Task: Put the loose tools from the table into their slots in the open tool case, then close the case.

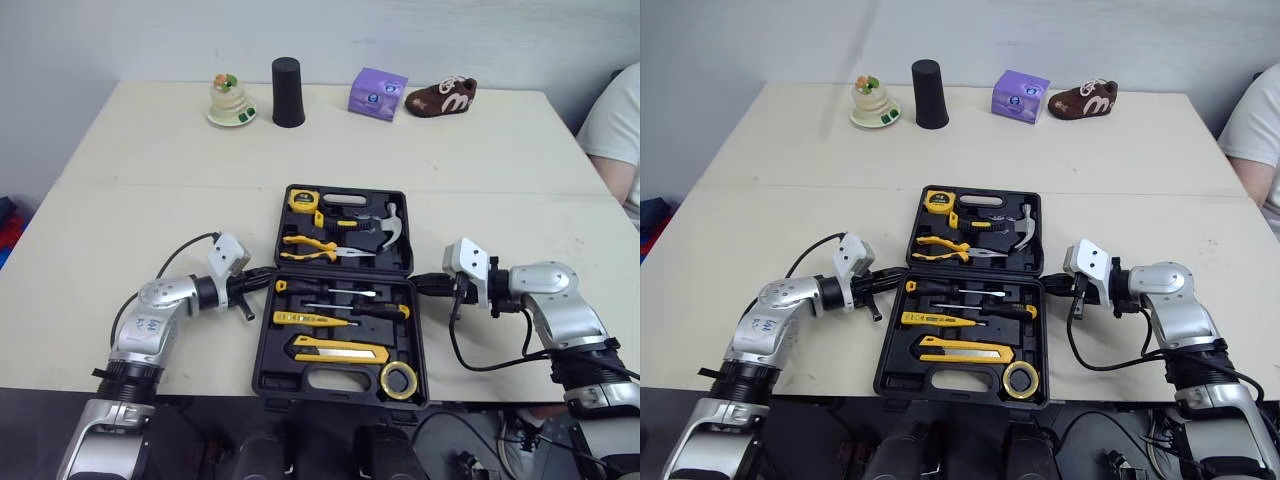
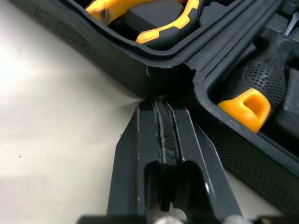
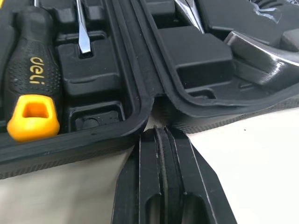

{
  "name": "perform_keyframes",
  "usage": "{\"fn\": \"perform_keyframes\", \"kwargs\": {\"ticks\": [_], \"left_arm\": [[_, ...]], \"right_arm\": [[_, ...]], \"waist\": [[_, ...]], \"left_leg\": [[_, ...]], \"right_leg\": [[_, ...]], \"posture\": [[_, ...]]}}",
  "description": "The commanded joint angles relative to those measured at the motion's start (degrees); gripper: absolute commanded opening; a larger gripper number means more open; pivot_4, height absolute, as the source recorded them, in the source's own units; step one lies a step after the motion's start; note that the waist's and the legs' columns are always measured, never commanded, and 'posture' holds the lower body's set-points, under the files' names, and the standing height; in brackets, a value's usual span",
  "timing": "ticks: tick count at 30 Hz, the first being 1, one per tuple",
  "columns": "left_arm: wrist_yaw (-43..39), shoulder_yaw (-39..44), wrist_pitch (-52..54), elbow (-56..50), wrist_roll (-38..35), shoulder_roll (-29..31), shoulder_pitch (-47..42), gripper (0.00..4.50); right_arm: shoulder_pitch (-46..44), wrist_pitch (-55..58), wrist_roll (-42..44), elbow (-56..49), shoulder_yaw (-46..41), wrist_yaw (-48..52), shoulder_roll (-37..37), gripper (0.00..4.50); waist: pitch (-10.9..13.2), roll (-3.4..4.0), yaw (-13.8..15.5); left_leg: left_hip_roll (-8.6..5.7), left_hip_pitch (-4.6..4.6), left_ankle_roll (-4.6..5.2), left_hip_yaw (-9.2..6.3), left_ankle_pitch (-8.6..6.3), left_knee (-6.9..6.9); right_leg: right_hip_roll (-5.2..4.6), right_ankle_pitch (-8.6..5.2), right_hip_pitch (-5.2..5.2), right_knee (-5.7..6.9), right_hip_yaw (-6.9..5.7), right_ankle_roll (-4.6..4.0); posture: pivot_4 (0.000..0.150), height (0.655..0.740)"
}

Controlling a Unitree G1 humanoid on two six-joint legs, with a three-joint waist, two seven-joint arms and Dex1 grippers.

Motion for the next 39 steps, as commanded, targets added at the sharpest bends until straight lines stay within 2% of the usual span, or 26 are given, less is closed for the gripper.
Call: {"fn": "perform_keyframes", "kwargs": {"ticks": [1,11,13,16,17,21,22,23,24,25,28,30,32,34,39], "left_arm": [[-0.36,-1.19,-1.61,0.66,0.85,-1.47,-2.28,0.04],[1.33,-0.35,-3.87,9.81,4.42,-2.01,-6.23,0.04],[1.45,1.99,-1.88,9.07,3.59,0.42,-4.27,0.04],[2.28,5.55,1.23,2.86,1.91,3.91,-1.18,0.87],[2.42,7.64,2.18,-0.27,0.47,5.18,0.02,1.33],[2.00,14.52,10.28,-11.20,-6.85,9.15,2.49,3.09],[2.08,15.47,13.30,-13.00,-8.80,9.84,1.53,3.36],[2.33,15.89,16.57,-14.43,-10.37,10.44,0.31,3.80],[3.18,15.90,20.50,-15.52,-11.45,11.09,-1.10,4.30],[4.78,15.41,25.22,-16.32,-11.83,11.93,-2.97,4.48],[8.44,13.08,39.24,-17.23,-13.22,13.84,-9.24,4.48],[9.67,12.42,49.37,-15.68,-15.91,12.92,-14.21,4.48],[12.13,9.00,59.05,-11.39,-15.10,11.32,-20.87,4.48],[13.34,6.01,60.33,-8.62,-13.27,10.31,-23.48,4.48],[15.43,3.89,57.33,1.26,-10.61,6.17,-28.52,4.48]], "right_arm": [[-3.38,-3.38,-0.49,2.02,-0.58,-1.21,1.29,0.00],[-7.63,-7.05,-3.53,10.44,-0.33,-1.62,1.54,0.00],[-5.69,2.16,1.25,7.25,-1.31,4.14,-0.03,0.00],[-4.06,3.02,3.13,5.35,-5.82,0.89,-1.56,0.94],[-3.36,5.32,4.10,4.15,-7.62,-0.47,-2.60,1.43],[-1.69,22.21,8.00,-6.34,-11.00,-3.93,-6.86,3.41],[-2.30,27.31,8.80,-8.72,-11.17,-5.06,-7.61,3.73],[-2.93,32.35,9.56,-10.83,-11.10,-5.94,-8.28,4.24],[-3.86,37.91,9.83,-12.77,-10.46,-6.91,-9.14,4.50],[-5.23,43.73,9.73,-14.58,-9.35,-8.20,-9.97,4.50],[-10.41,58.95,11.12,-17.85,-6.41,-10.35,-10.94,4.50],[-15.45,71.80,12.90,-17.58,-3.76,-11.26,-11.06,4.50],[-22.45,83.52,13.66,-15.05,-2.11,-14.33,-8.04,4.50],[-26.51,87.73,12.90,-13.35,-0.96,-17.55,-5.57,4.50],[-29.27,86.36,10.68,-11.75,1.34,-23.69,-2.50,4.50]], "waist": [[0.00,0.00,0.03],[0.00,0.00,-0.01],[0.00,0.00,-0.07],[0.00,0.00,-0.74],[0.00,0.01,-1.08],[0.12,0.09,-1.39],[0.12,0.09,-1.35],[0.12,0.09,-1.34],[0.13,0.09,-1.32],[0.13,0.09,-1.25],[0.14,0.11,-1.15],[0.14,0.11,-1.16],[0.15,0.09,-1.19],[0.15,0.09,-1.20],[0.15,0.08,-1.22]], "left_leg": [[-0.02,0.00,0.01,0.00,0.02,0.01],[-0.06,-0.07,0.00,-0.01,0.08,0.03],[-0.06,-0.06,0.01,0.00,0.10,0.04],[0.00,-0.06,-0.01,-0.05,0.10,0.03],[0.02,-0.05,-0.02,-0.05,0.09,-0.02],[0.00,-0.19,-0.03,-0.04,0.10,-0.07],[0.01,-0.20,-0.03,-0.04,0.10,-0.06],[0.00,-0.20,-0.04,-0.06,0.11,-0.05],[0.00,-0.19,-0.05,-0.07,0.11,-0.04],[0.00,-0.19,-0.05,-0.08,0.12,-0.03],[-0.08,-0.22,-0.07,-0.15,0.12,-0.08],[-0.11,-0.25,-0.07,-0.14,0.12,-0.12],[-0.13,-0.36,-0.05,-0.12,0.14,-0.12],[-0.14,-0.40,-0.03,-0.05,0.17,-0.07],[-0.13,-0.52,-0.10,0.01,0.16,-0.18]], "right_leg": [[-0.02,0.00,-0.01,-0.01,0.00,0.00],[-0.05,0.01,-0.11,0.26,0.00,0.01],[-0.04,0.01,-0.12,0.30,0.00,0.02],[-0.03,0.01,-0.13,0.32,0.01,0.01],[-0.02,0.00,-0.14,0.31,0.01,0.00],[-0.24,-0.01,-0.31,0.34,0.02,-0.02],[-0.28,-0.01,-0.32,0.35,0.02,-0.02],[-0.34,-0.01,-0.31,0.36,0.03,-0.02],[-0.35,-0.01,-0.30,0.36,0.03,-0.02],[-0.35,-0.01,-0.30,0.40,0.03,-0.02],[-0.34,-0.01,-0.35,0.42,0.20,-0.02],[-0.27,-0.01,-0.38,0.39,0.20,-0.02],[-0.19,-0.01,-0.51,0.42,0.20,-0.02],[-0.10,-0.01,-0.58,0.51,0.15,-0.02],[0.02,-0.02,-0.82,0.51,0.21,-0.03]], "posture": [[0.150,0.7400],[0.150,0.7400],[0.150,0.7400],[0.150,0.7400],[0.150,0.7400],[0.150,0.7400],[0.150,0.7400],[0.150,0.7400],[0.150,0.7400],[0.150,0.7400],[0.150,0.7400],[0.150,0.7400],[0.150,0.7400],[0.150,0.7400],[0.150,0.7400]]}}
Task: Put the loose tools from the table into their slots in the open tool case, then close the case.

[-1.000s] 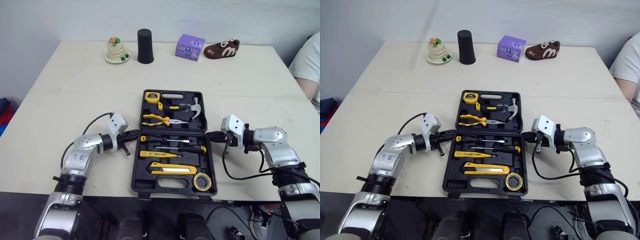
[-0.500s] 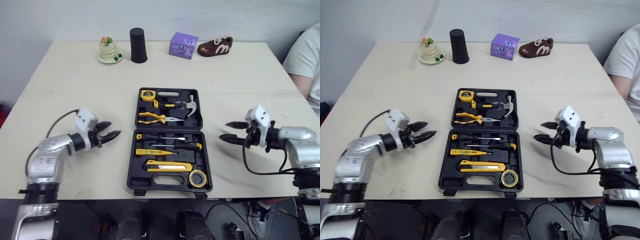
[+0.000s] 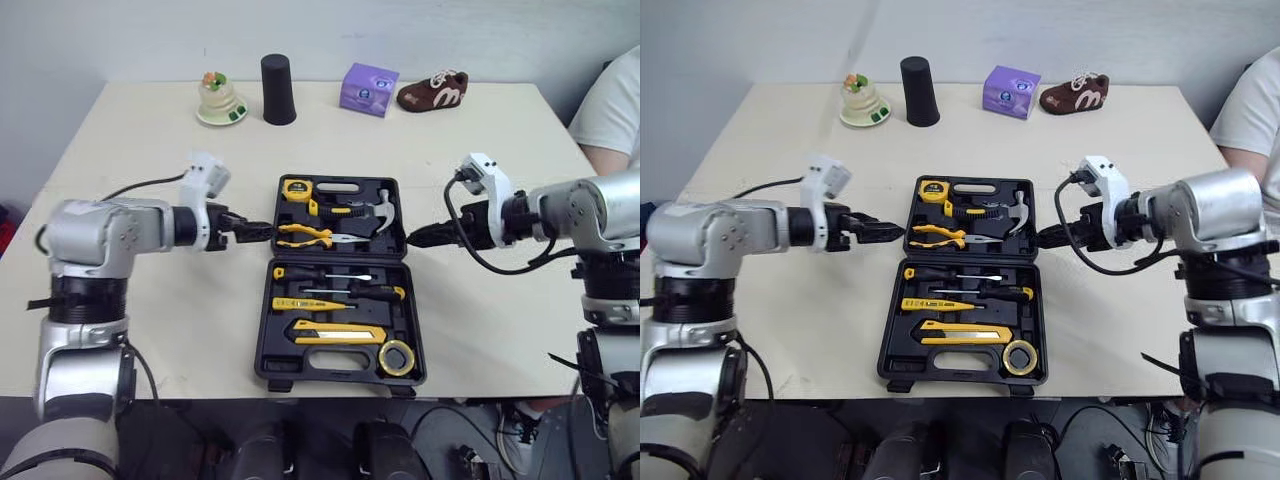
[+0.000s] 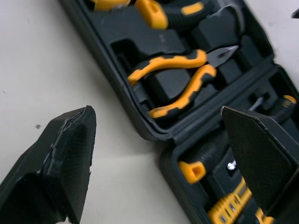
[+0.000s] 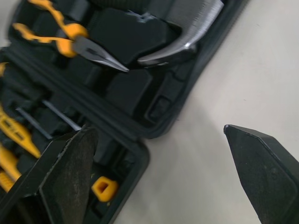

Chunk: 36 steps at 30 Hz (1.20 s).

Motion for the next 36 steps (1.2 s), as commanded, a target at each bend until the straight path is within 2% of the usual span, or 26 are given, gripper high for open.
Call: {"fn": "perform_keyframes", "kwargs": {"ticks": [1,3,11,17,23,36], "left_arm": [[1.46,0.56,-2.31,8.66,2.03,-2.32,-4.69,4.48],[1.46,0.23,-3.82,14.37,3.10,-3.58,-7.14,4.48],[0.97,-0.46,-7.65,23.17,5.41,-5.85,-11.84,4.48],[-0.53,-4.22,-7.70,23.41,7.72,-5.62,-11.74,4.48],[2.51,-2.60,-10.04,25.67,9.78,-6.94,-11.80,4.48],[1.58,-8.53,-13.03,26.16,14.75,-6.74,-11.41,4.48]], "right_arm": [[-1.43,-1.54,-1.82,1.26,0.05,-4.50,1.34,4.50],[-1.77,-3.33,-2.60,1.90,0.19,-6.44,2.46,4.50],[0.44,-3.08,-0.83,-2.69,-2.00,-9.94,4.97,4.50],[1.18,-3.18,-1.13,-3.24,-3.93,-13.10,6.50,4.50],[0.65,-3.30,-2.13,-1.21,-3.46,-16.08,7.29,4.50],[-0.61,-6.92,-4.01,4.09,-1.80,-19.52,9.60,4.50]], "waist": [[0.00,0.00,0.03],[0.02,-0.04,0.03],[0.02,-0.04,-0.06],[0.02,-0.04,-0.08],[0.02,-0.03,-0.07],[0.01,-0.03,-0.11]], "left_leg": [[-0.02,-0.20,0.00,0.08,0.01,0.02],[-0.02,-0.80,0.02,0.12,0.11,0.22],[0.00,-0.78,0.01,0.16,0.16,0.21],[0.00,-0.78,0.00,0.19,0.16,0.22],[0.00,-0.77,0.00,0.20,0.17,0.23],[0.02,-0.56,-0.04,0.30,0.31,0.24]], "right_leg": [[0.00,0.00,-0.27,0.08,0.03,0.00],[0.01,0.00,-0.86,0.30,0.03,0.00],[0.03,0.00,-0.90,0.40,0.06,0.00],[0.04,0.00,-0.92,0.43,0.08,0.00],[0.04,0.00,-0.92,0.46,0.12,0.00],[0.03,0.00,-0.92,0.75,0.26,0.00]], "posture": [[0.150,0.7400],[0.150,0.7400],[0.150,0.7400],[0.150,0.7400],[0.150,0.7400],[0.150,0.7400]]}}
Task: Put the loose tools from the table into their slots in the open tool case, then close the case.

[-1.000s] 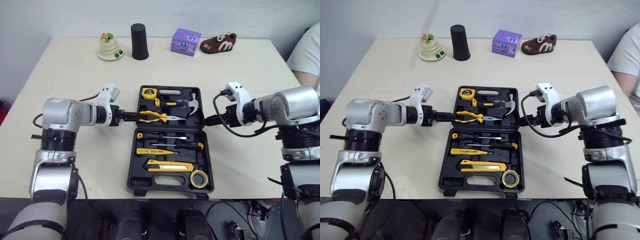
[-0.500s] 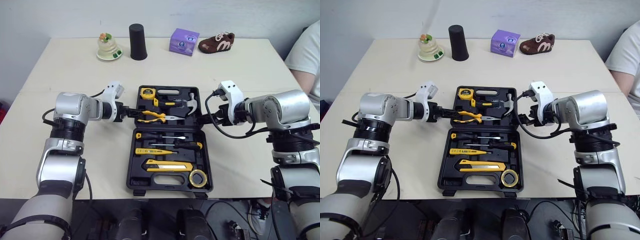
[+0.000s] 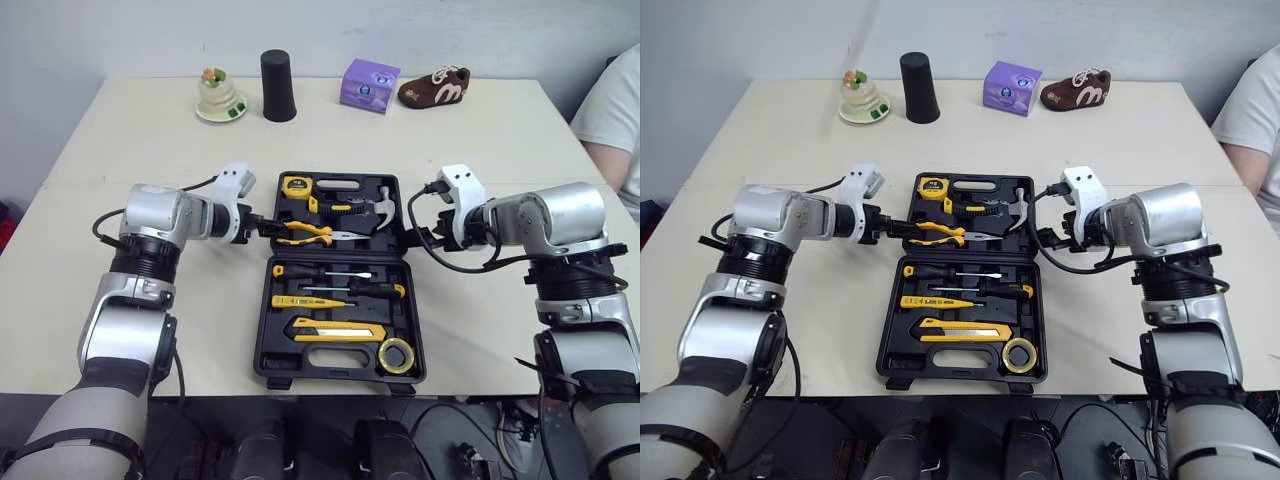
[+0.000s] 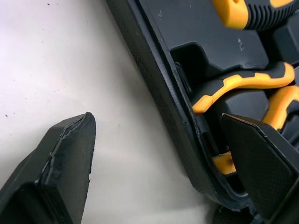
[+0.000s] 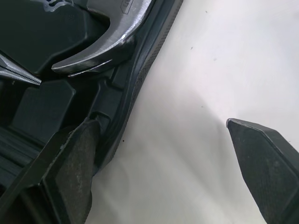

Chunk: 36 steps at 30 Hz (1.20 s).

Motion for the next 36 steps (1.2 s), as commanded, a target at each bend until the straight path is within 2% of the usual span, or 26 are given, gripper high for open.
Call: {"fn": "perform_keyframes", "kwargs": {"ticks": [1,2,3,6,7,10,12,16,17,18,24,28,30,33,36], "left_arm": [[1.50,-0.50,0.13,0.55,2.61,0.39,0.37,4.48],[1.07,-0.58,0.70,-0.05,2.37,0.42,0.65,4.48],[0.42,-0.99,1.36,-0.83,2.19,0.55,1.21,4.23],[-1.04,-2.57,2.07,-2.15,2.45,0.71,2.63,3.24],[-0.81,-2.44,1.93,-2.19,2.62,0.42,2.79,2.69],[0.06,-1.68,1.00,-1.34,2.98,-1.03,2.43,1.29],[0.37,-1.45,0.81,-1.28,3.08,-1.43,2.14,0.47],[1.11,-0.44,0.22,-1.20,2.99,-1.54,1.94,0.34],[1.23,-0.27,0.15,-1.23,2.96,-1.53,1.97,0.34],[1.61,0.04,-0.29,-1.01,3.06,-1.61,1.93,0.34],[7.04,8.07,-6.65,-4.28,1.22,-4.43,3.31,0.30],[10.36,13.03,-12.43,-7.46,0.07,-6.41,4.67,0.26],[11.71,15.15,-17.00,-8.90,-0.53,-7.24,5.71,0.23],[11.93,16.30,-27.02,-12.37,-0.10,-7.63,9.90,0.20],[12.32,17.10,-36.31,-14.20,0.21,-8.71,13.57,0.16]], "right_arm": [[-1.56,-1.32,-1.02,0.46,-0.18,-1.46,1.07,4.50],[-1.56,-1.50,-1.45,1.61,-0.21,-2.17,1.68,4.50],[-1.61,-1.40,-1.95,2.80,-0.26,-3.12,2.38,4.50],[-1.90,-0.46,-2.29,4.24,0.63,-3.45,3.18,4.50],[-1.94,-0.38,-2.22,4.59,0.30,-3.65,3.55,4.50],[-2.55,-0.65,-2.16,7.92,-1.90,-5.28,5.91,3.60],[-2.68,0.24,-1.94,9.39,-2.90,-5.64,6.91,2.56],[-2.53,1.05,-2.18,10.56,-6.85,-8.33,8.76,0.63],[-2.64,1.79,-1.85,10.72,-7.63,-8.47,9.05,0.22],[-2.83,1.98,-1.77,11.03,-8.48,-9.05,9.43,0.01],[-3.07,0.25,-0.13,8.01,-17.03,-13.13,12.55,0.00],[-1.50,-5.92,0.32,3.41,-17.16,-12.80,12.68,0.00],[0.42,-12.70,-0.06,0.52,-16.20,-11.79,12.69,0.00],[6.98,-30.15,-3.42,-7.09,-10.52,-7.44,10.80,0.00],[10.57,-41.14,-4.92,-7.87,-10.77,-8.15,11.41,0.00]], "waist": [[0.00,0.00,-0.02],[0.00,0.00,-0.03],[0.00,0.00,-0.03],[0.00,0.00,-0.07],[-0.01,0.00,-0.07],[-0.07,-0.03,-0.24],[-0.14,-0.02,-0.17],[-0.20,-0.11,-0.15],[-0.23,-0.15,-0.15],[-0.28,-0.23,-0.13],[-0.33,-0.31,-0.03],[-0.32,-0.32,-0.05],[-0.32,-0.32,-0.07],[-0.31,-0.33,-0.09],[-0.28,-0.36,-0.15]], "left_leg": [[0.00,0.01,-0.01,0.00,0.03,0.00],[0.00,0.01,-0.01,0.00,0.05,0.00],[0.01,0.02,-0.02,-0.01,0.06,0.00],[0.01,0.03,-0.02,-0.01,0.07,-0.01],[0.01,0.03,-0.02,-0.01,0.07,-0.01],[0.02,0.05,-0.02,0.00,0.07,-0.02],[0.03,0.11,-0.04,0.01,0.08,-0.02],[0.04,0.16,-0.06,0.00,0.12,-0.01],[0.04,0.19,-0.06,0.00,0.12,-0.01],[0.04,0.21,-0.06,-0.01,0.12,-0.01],[0.02,0.27,-0.04,-0.04,0.14,-0.01],[-0.01,0.14,-0.03,-0.06,0.16,-0.01],[-0.07,-0.11,-0.03,-0.04,0.19,-0.03],[-0.10,-0.25,-0.03,0.11,0.19,-0.17],[-0.12,-0.38,-0.03,0.26,0.18,-0.22]], "right_leg": [[0.00,0.00,0.00,0.04,0.01,0.00],[0.00,0.00,0.00,0.05,0.01,0.00],[0.00,0.00,0.00,0.06,0.01,0.00],[0.00,0.00,-0.01,0.09,0.01,0.00],[0.00,0.00,-0.01,0.08,0.01,0.00],[0.01,0.00,0.00,0.08,0.02,0.00],[0.01,0.00,0.02,0.12,0.03,0.00],[0.00,-0.01,0.04,0.18,0.05,-0.01],[0.00,-0.01,0.08,0.18,0.05,-0.01],[0.00,-0.01,0.11,0.17,0.04,-0.01],[-0.07,0.00,0.21,0.17,0.04,-0.02],[-0.10,0.00,0.09,0.17,0.04,-0.02],[-0.12,0.00,-0.21,0.25,0.04,-0.02],[-0.17,0.00,-0.51,0.26,0.04,-0.01],[-0.20,0.00,-0.70,0.24,0.02,-0.01]], "posture": [[0.150,0.7400],[0.150,0.7400],[0.150,0.7400],[0.150,0.7400],[0.150,0.7400],[0.150,0.7400],[0.150,0.7400],[0.150,0.7400],[0.150,0.7400],[0.150,0.7400],[0.150,0.7400],[0.150,0.7400],[0.150,0.7400],[0.150,0.7400],[0.150,0.7400]]}}
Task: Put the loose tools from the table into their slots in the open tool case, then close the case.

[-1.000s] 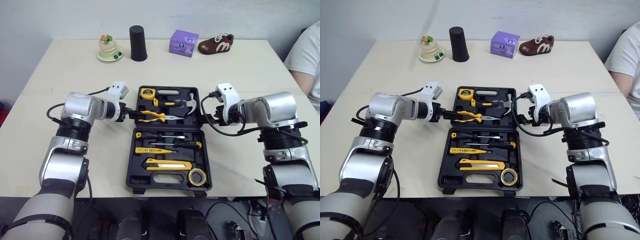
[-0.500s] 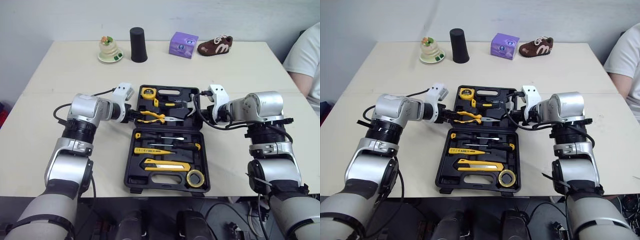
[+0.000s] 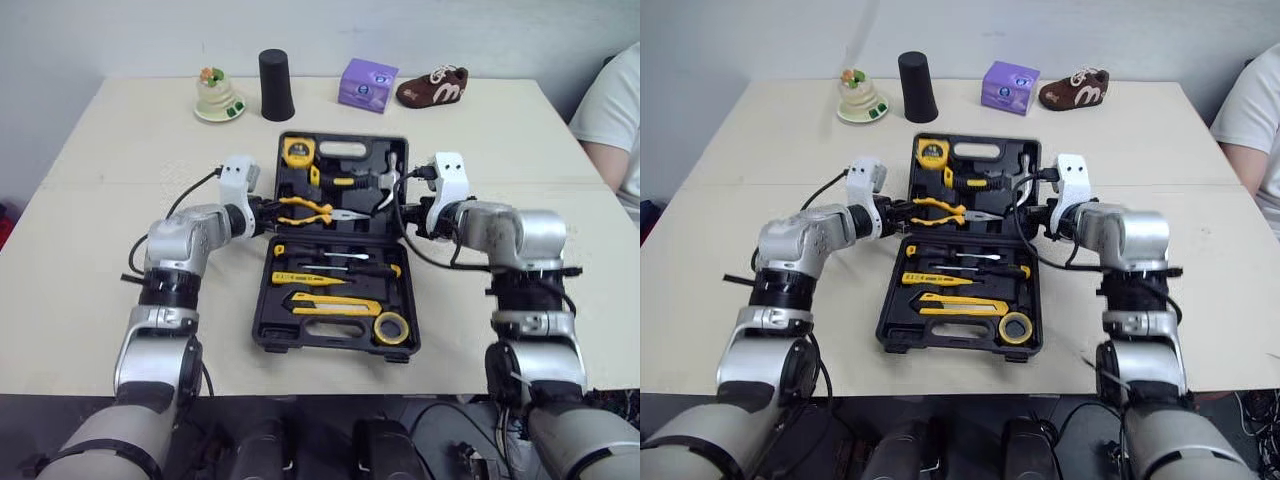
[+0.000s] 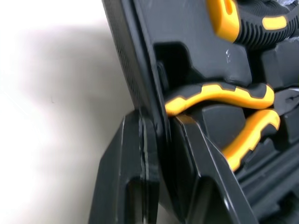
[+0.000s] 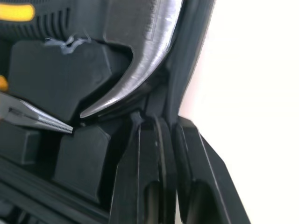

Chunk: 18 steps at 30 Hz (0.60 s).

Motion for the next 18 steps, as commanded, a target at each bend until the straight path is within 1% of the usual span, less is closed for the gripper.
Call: {"fn": "perform_keyframes", "kwargs": {"ticks": [1,3,5,6,8,9,12,14,16,18], "left_arm": [[2.08,4.24,-11.48,-4.43,0.56,1.15,1.50,0.12],[4.77,5.11,-12.83,-5.15,0.78,0.98,3.56,0.03],[6.58,5.46,-16.91,-6.34,1.55,0.82,5.98,0.00],[5.93,4.17,-23.25,-7.28,3.54,1.21,8.25,0.00],[4.66,1.44,-32.66,-7.84,7.16,2.62,11.54,0.00],[4.01,0.71,-34.90,-7.98,7.91,3.21,13.05,0.00],[4.22,-0.10,-38.28,-7.07,8.61,4.33,14.84,0.00],[3.39,-0.99,-44.17,-7.08,10.08,5.76,17.63,0.00],[2.67,-1.41,-48.52,-6.50,11.00,6.84,19.44,0.00],[-0.60,-3.04,-53.78,-7.89,13.13,10.14,23.63,0.00]], "right_arm": [[1.45,-11.75,-1.27,-3.75,-1.55,0.36,-1.02,0.00],[4.64,-22.12,-5.40,-2.57,0.31,-0.61,-2.45,0.00],[8.20,-35.21,-9.04,-0.61,1.52,-1.11,-3.76,0.00],[10.40,-44.59,-12.47,2.04,2.90,-2.09,-5.57,0.00],[13.20,-59.70,-17.89,6.71,5.39,-3.92,-8.41,0.00],[14.44,-66.59,-21.46,8.93,7.45,-5.56,-10.20,0.00],[15.21,-78.23,-26.42,14.46,10.98,-8.44,-13.01,0.00],[16.27,-85.37,-30.77,18.47,12.53,-12.40,-15.45,0.00],[16.46,-89.35,-34.34,21.88,13.52,-16.52,-16.93,0.00],[18.17,-92.98,-36.39,25.87,14.20,-18.60,-19.36,0.00]], "waist": [[0.03,-0.03,-0.05],[0.03,-0.03,0.00],[0.03,-0.03,0.01],[0.03,-0.03,0.01],[0.03,-0.03,-0.03],[0.03,-0.03,-0.01],[0.03,-0.03,-0.01],[0.03,-0.03,-0.03],[0.03,-0.03,-0.14],[0.03,-0.03,-0.19]], "left_leg": [[0.01,-0.01,0.00,0.05,0.00,0.00],[0.03,-0.01,0.01,0.06,0.01,0.02],[0.04,0.00,0.02,0.05,0.01,0.04],[0.03,0.00,0.03,0.05,0.00,0.04],[-0.02,0.02,0.06,0.05,-0.02,0.03],[-0.04,0.02,0.06,0.07,-0.02,0.03],[-0.06,0.05,0.12,0.08,-0.03,0.07],[-0.04,0.15,0.19,0.07,0.02,0.14],[0.01,0.40,0.18,0.06,0.02,0.12],[0.06,0.40,0.17,0.06,0.02,0.11]], "right_leg": [[-0.01,0.00,-0.03,0.00,0.01,0.00],[-0.01,0.00,-0.03,0.00,0.00,0.00],[-0.02,0.00,-0.02,0.02,0.00,0.00],[-0.06,0.00,-0.02,0.02,0.00,0.00],[-0.11,0.00,0.00,0.00,-0.01,0.00],[-0.13,0.00,0.00,-0.02,-0.02,0.00],[-0.20,0.00,0.05,-0.01,-0.04,0.00],[-0.20,0.00,0.17,0.04,-0.06,0.01],[-0.19,0.00,0.38,0.03,-0.08,0.01],[-0.17,0.00,0.40,-0.01,-0.11,0.01]], "posture": [[0.150,0.7400],[0.150,0.7400],[0.150,0.7400],[0.150,0.7400],[0.150,0.7400],[0.150,0.7400],[0.150,0.7400],[0.150,0.7400],[0.150,0.7400],[0.150,0.7400]]}}
